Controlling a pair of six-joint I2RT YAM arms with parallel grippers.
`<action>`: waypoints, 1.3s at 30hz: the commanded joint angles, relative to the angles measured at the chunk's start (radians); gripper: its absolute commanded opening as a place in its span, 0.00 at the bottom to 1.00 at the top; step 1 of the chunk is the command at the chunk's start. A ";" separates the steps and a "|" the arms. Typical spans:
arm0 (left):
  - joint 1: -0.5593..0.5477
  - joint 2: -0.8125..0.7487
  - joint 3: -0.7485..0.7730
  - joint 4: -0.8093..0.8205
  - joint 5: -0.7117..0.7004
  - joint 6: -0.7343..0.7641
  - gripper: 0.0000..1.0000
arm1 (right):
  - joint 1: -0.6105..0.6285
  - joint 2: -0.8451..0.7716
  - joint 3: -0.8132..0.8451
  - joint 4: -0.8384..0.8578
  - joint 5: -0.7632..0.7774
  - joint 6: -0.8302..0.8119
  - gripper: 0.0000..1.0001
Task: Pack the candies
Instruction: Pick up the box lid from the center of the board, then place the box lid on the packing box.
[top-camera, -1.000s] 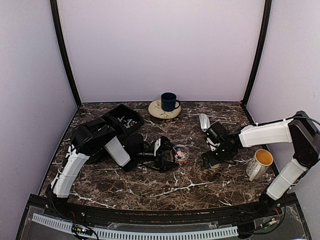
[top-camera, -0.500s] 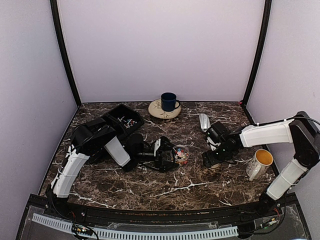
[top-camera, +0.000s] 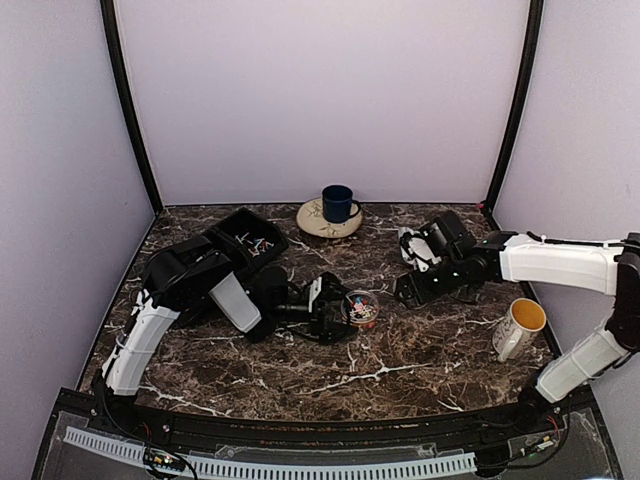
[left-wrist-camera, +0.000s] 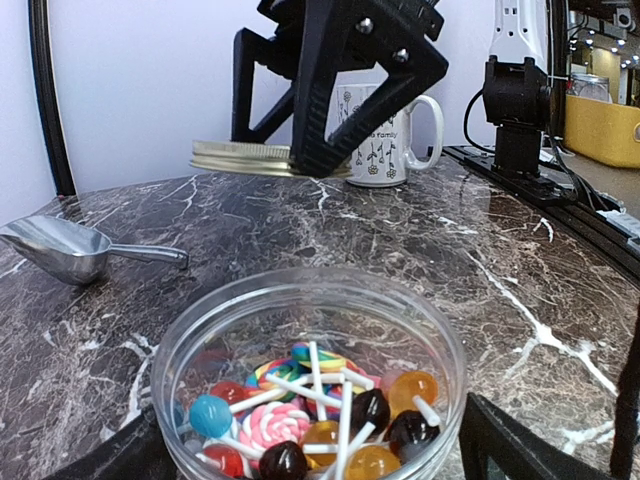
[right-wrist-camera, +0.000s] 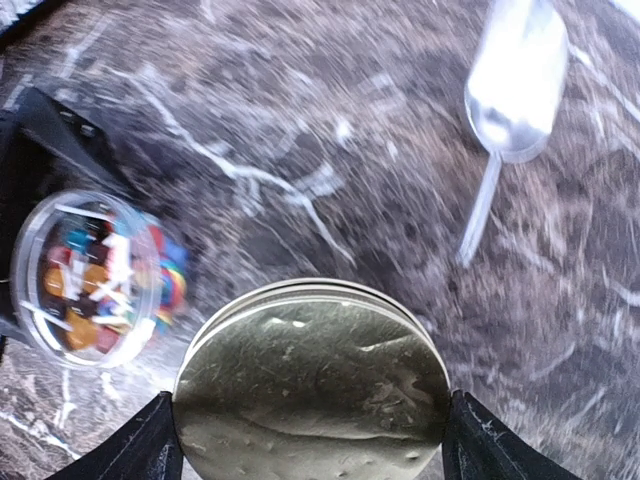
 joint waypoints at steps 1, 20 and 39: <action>0.012 0.129 -0.037 -0.168 0.037 0.022 0.99 | 0.036 -0.008 0.047 0.078 -0.071 -0.121 0.80; 0.068 0.156 -0.039 -0.099 0.123 -0.037 0.99 | 0.170 0.189 0.228 0.049 -0.163 -0.424 0.82; 0.081 0.196 0.006 -0.174 0.138 0.017 0.95 | 0.188 0.318 0.354 -0.100 -0.132 -0.454 0.83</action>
